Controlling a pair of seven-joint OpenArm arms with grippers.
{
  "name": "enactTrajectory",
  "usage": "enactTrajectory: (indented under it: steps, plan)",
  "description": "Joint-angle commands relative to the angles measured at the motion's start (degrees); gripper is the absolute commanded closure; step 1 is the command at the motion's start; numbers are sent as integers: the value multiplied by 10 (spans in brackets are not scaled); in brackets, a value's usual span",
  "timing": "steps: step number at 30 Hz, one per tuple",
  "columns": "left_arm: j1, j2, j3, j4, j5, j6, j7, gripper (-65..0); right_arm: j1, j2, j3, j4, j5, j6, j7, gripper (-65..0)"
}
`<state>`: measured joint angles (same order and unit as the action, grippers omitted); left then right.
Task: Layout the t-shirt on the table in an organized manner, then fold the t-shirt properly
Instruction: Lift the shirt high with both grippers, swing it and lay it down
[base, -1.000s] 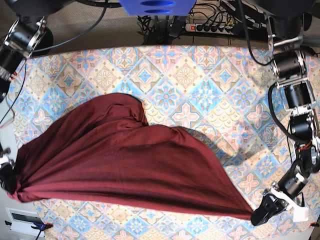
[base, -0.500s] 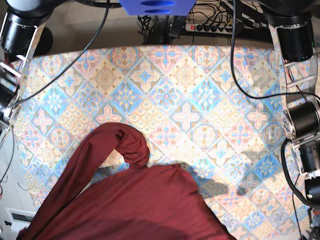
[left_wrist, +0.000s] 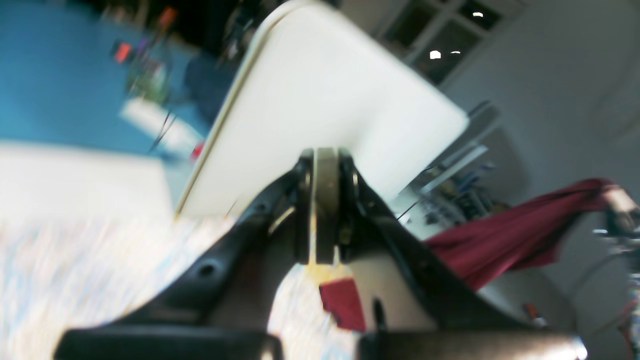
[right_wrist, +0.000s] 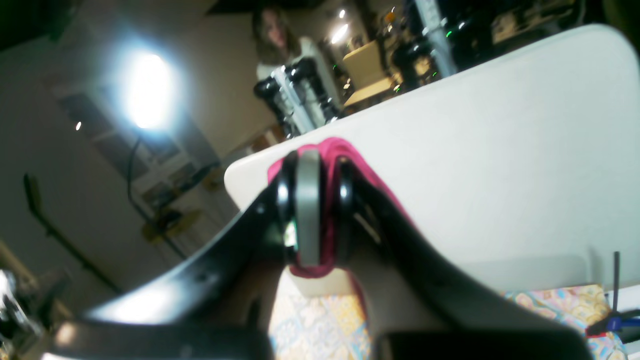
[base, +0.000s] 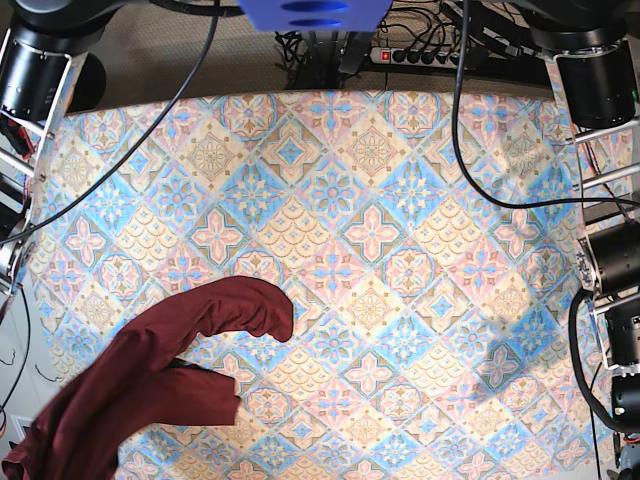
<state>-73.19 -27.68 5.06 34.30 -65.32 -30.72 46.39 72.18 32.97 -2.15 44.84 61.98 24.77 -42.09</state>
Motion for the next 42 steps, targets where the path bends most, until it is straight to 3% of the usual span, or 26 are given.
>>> enactTrajectory:
  steps: [1, 4, 6, 9, 13, 16, 23, 27, 29, 33, 36, 38, 42]
  plan:
    - [-18, -8, -3, 7, -7, -2, -7, 0, 26, 7, 3, 28, 20, 7, 10, -5]
    - [-18, -8, -4, 41, -8, 0, 17, 0, 22, 7, 3, 75, 21, 7, -23, -5]
    - [-15, -8, -4, 75, -8, 0, 29, 0, -23, 7, 3, 94, 21, 7, -28, -5]
    - [63, -6, -4, 132, -9, 2, 31, 0, -55, -8, -6, 117, 21, 7, -32, -5]
    - [156, -7, -23, 175, -9, 34, 30, 0, -55, -77, -62, 119, 18, 7, -28, -5]
    - [232, -8, -64, 215, -9, 36, 32, 0, -55, -167, -97, 119, -2, 7, -30, -6]
    - [379, -74, -148, 295, -9, 36, 49, 0, -51, -349, -134, 109, -65, 7, -32, -6]
    - [428, -88, -186, 304, -9, 36, 50, 0, -32, -408, -130, 111, -65, 8, -47, -5]
    - [436, -88, -193, 304, -9, 36, 50, 0, -26, -411, -129, 129, -65, 22, -58, -5]
    - [449, -93, -195, 304, -9, 36, 48, 0, -13, -399, -100, 137, -66, 96, -87, -4]
    - [450, -95, -198, 304, -9, 36, 48, 0, -14, -342, -47, 139, -65, 99, -104, -4]
    - [448, -88, -197, 304, -9, 36, 48, 0, -30, -284, -18, 144, -51, 99, -116, -4]
    - [447, -71, -194, 304, -8, 36, 48, -89, -110, -175, 25, 154, -1, 99, -117, -4]
